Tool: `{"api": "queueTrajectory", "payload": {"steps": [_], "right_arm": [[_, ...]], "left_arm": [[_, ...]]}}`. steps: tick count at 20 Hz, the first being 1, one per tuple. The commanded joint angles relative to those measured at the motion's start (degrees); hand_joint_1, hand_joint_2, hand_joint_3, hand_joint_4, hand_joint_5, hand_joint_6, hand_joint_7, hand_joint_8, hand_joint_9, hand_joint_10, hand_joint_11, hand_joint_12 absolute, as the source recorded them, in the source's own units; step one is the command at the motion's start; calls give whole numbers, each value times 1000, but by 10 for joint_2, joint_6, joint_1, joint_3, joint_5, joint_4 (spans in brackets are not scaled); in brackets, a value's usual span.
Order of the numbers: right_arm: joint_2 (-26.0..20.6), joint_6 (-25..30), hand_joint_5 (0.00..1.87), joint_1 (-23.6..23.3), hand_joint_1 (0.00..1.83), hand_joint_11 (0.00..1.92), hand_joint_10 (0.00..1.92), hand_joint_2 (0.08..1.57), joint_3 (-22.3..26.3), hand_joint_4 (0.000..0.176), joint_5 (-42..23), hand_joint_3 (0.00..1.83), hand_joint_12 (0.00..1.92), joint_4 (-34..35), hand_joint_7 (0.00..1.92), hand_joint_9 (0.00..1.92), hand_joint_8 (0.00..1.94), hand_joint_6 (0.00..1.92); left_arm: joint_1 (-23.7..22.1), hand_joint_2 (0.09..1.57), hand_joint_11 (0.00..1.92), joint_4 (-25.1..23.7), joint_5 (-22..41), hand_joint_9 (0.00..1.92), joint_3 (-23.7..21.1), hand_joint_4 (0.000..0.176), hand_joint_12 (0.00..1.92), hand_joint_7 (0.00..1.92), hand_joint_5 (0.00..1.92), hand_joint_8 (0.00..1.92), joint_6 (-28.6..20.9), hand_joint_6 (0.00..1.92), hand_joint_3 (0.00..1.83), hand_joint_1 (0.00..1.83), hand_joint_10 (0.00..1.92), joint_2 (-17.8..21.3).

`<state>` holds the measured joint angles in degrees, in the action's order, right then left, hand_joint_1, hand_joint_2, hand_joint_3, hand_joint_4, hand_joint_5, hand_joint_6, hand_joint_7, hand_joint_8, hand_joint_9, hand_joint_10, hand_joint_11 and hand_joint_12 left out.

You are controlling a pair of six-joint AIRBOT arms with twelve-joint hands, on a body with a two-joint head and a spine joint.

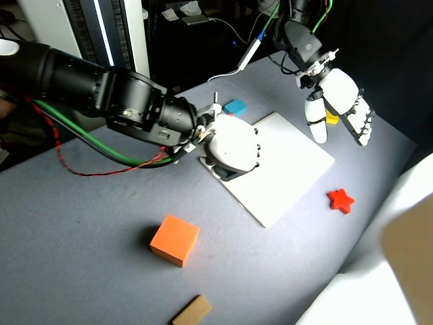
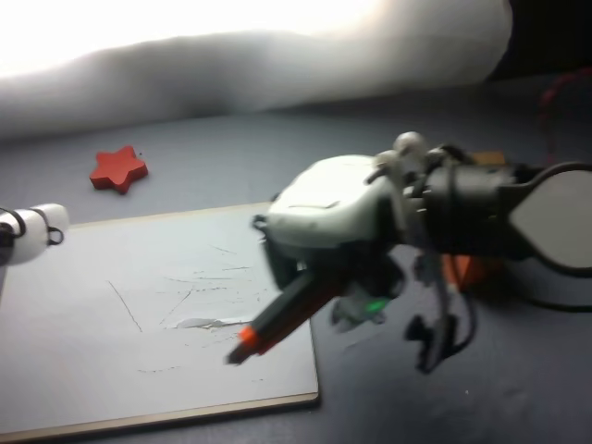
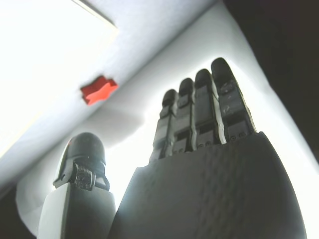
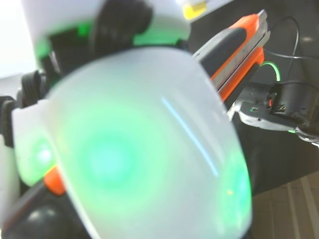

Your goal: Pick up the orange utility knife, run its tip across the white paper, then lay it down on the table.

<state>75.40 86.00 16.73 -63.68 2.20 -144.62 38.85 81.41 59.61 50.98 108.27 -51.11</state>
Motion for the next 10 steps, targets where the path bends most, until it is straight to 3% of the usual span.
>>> {"api": "queueTrajectory", "payload": {"steps": [1,10], "right_arm": [[-7,4,1465,0,1468,1765,1921,1209,5,176,27,75,1921,3,1600,1693,1941,1921],[-82,-8,1421,34,1520,1703,1921,1209,35,176,-20,64,1921,10,1532,1634,1941,1921]], "left_arm": [[-2,1285,0,-39,47,102,-1,0,445,103,60,1,-1,2,0,0,3,0],[-12,1283,0,-94,48,100,-47,0,453,99,57,3,-8,2,0,0,4,-16]]}}
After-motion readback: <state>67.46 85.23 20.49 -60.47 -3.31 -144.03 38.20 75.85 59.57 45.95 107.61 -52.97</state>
